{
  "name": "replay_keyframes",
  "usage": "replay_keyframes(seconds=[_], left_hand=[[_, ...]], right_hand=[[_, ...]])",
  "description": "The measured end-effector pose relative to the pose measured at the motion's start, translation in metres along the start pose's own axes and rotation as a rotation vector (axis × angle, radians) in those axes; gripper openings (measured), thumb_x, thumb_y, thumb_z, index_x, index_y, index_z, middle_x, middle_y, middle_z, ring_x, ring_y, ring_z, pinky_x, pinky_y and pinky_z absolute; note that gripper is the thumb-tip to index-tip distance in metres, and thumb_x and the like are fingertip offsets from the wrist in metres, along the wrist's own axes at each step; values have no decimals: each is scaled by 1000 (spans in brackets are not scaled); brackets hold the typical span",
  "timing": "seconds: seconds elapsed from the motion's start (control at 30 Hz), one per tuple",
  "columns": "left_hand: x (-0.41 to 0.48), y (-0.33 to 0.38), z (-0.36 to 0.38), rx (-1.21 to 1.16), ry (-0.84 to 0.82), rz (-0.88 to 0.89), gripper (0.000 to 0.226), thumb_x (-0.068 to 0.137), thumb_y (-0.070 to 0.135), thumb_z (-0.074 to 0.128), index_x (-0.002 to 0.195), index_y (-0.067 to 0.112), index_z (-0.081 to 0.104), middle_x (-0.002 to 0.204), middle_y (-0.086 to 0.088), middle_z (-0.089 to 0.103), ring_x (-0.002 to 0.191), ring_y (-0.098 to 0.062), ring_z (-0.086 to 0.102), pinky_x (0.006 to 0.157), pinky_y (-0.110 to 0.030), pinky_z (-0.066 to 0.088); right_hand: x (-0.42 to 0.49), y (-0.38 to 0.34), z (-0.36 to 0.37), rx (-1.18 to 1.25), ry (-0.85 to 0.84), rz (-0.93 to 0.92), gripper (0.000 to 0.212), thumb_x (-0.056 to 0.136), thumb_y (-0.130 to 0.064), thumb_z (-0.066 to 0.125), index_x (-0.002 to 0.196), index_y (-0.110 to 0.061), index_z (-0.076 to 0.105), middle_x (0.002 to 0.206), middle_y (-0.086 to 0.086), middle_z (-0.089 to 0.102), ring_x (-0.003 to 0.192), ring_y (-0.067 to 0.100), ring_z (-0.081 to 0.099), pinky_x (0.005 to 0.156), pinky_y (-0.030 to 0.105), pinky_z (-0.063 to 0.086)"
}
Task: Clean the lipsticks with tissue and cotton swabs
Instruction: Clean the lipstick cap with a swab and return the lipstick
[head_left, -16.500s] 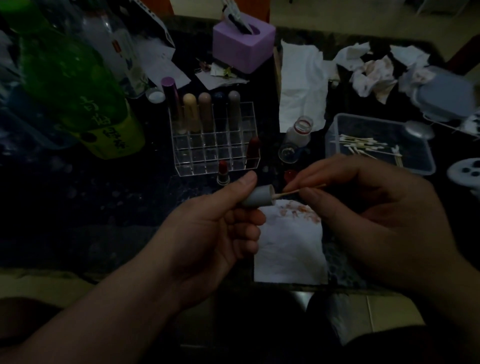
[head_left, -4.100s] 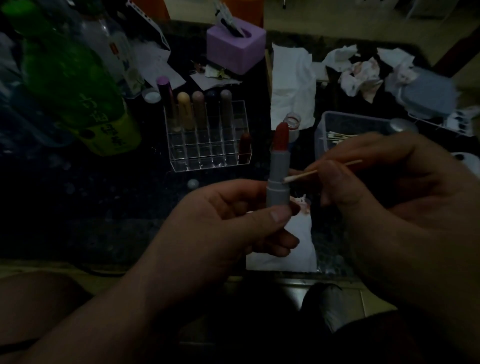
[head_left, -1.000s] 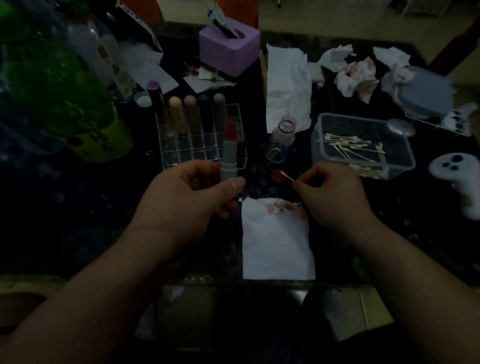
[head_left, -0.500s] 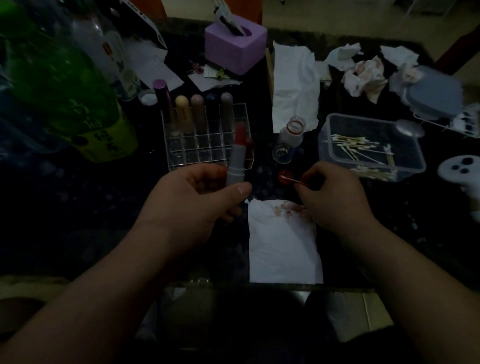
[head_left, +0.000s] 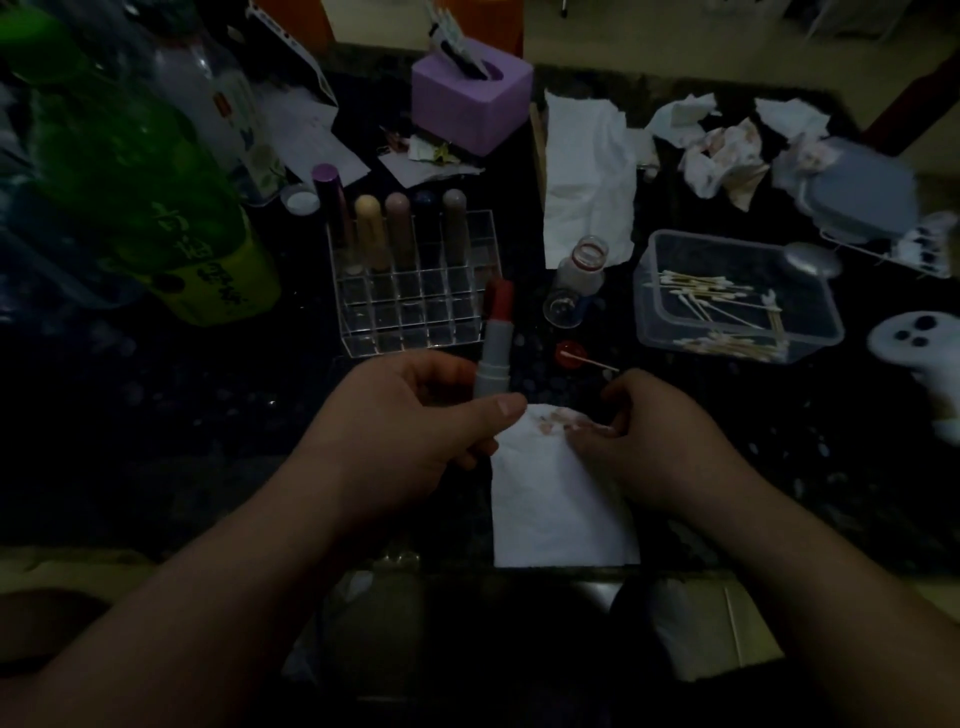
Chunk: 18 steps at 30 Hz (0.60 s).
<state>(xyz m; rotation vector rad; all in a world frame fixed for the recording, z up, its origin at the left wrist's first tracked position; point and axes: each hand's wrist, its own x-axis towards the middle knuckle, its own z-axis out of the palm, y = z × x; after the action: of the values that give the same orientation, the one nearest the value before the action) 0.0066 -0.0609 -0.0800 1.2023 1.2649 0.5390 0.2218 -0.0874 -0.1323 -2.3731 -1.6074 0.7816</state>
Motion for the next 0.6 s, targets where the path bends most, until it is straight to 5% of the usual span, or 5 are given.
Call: replay_keyframes(seconds=[0.23,0.37,0.6], left_hand=[[-9,-1,-2,176,-68,15,16,79,36,79,94,29,77,96,18,76,86,2,71,81,-24,55],[-14,2,-4,244,-143,58,34,60,54,78,89,36,79,127,22,65,114,4,62,104,-35,49],[-23,4,-3,-56,-276,14,31,65,18,80,95,12,75,93,-4,79,89,-19,76,81,-28,60]], right_hand=[[-17,-4,-14,252,-168,-50,8,80,-17,74,74,-15,70,72,2,69,63,7,62,55,18,47],[-31,-11,-33,693,-383,-130,9,70,-7,75,68,-10,66,90,32,64,74,24,60,68,36,47],[-43,-12,-43,1226,-607,-61,11,64,0,65,73,-7,62,76,16,59,68,27,58,60,32,49]])
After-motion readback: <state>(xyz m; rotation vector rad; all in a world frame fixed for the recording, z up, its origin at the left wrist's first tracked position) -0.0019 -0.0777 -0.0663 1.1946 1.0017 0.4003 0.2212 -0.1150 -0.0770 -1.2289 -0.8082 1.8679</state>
